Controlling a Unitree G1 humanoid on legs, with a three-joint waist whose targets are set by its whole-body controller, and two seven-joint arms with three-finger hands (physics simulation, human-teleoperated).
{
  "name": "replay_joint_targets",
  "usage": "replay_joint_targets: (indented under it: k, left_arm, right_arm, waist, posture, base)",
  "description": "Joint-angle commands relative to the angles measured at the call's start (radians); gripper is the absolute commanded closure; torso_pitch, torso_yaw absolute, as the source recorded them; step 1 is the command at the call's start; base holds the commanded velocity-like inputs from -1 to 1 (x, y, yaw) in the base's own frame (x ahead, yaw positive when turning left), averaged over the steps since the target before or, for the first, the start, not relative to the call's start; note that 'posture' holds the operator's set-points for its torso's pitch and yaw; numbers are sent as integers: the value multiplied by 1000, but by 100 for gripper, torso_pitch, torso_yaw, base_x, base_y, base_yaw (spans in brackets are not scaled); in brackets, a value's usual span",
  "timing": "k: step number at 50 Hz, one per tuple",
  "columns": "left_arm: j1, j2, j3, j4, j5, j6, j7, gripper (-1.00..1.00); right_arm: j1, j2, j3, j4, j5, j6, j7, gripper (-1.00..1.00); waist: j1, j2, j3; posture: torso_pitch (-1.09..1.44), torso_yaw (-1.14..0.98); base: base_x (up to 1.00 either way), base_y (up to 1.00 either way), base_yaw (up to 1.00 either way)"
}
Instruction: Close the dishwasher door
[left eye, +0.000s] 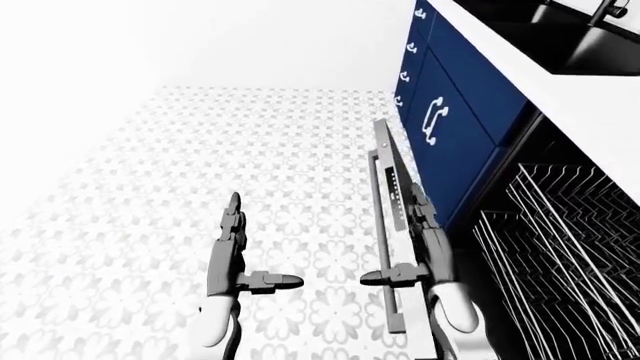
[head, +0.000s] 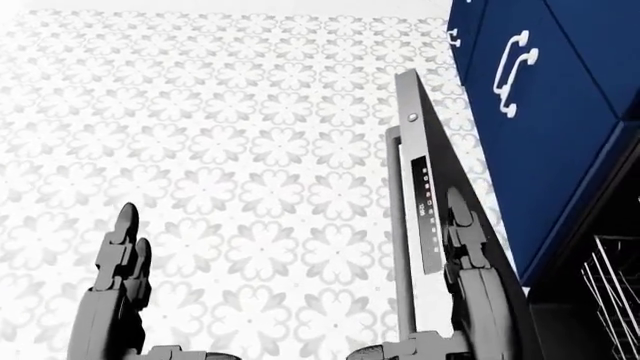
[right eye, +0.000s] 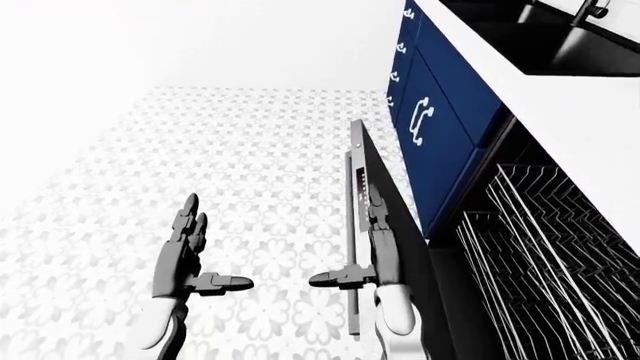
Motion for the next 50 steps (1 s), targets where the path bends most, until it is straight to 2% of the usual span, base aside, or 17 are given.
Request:
replay_joint_targets:
  k: [1, 11, 28, 40, 50]
  left_arm:
    - [-15, 3, 2, -38, 0, -34, 2, -100]
    - [-23, 5, 9, -29, -5, -34, 1, -100]
    - [-21, 6, 13, -33, -9, -32, -1, -100]
    - [-20, 5, 11, -37, -9, -30, -2, -100]
    - [-22, 6, 11, -29, -11, -34, -3, -100]
  right_arm:
    - [-24, 5, 2, -49, 2, -3, -22, -100]
    - [-43, 19, 62, -110, -18, 70, -60, -100]
    - [-116, 53, 133, -35, -36, 84, -69, -100]
    - [-199, 81, 139, 85, -35, 59, -69, -100]
    - [-292, 118, 140, 299, -33, -24, -74, -100]
  waist:
    - [1, -1, -16]
    - [2, -2, -23]
    - [1, 4, -24]
    - [-1, 8, -22]
    - [-1, 13, -21]
  posture:
    - [0, 0]
    - [0, 0]
    - [0, 0]
    - [0, 0]
    - [0, 0]
  base:
    - [0, 0, 0]
    - [0, 0, 0]
    - [0, 0, 0]
    - [0, 0, 0]
    - [0, 0, 0]
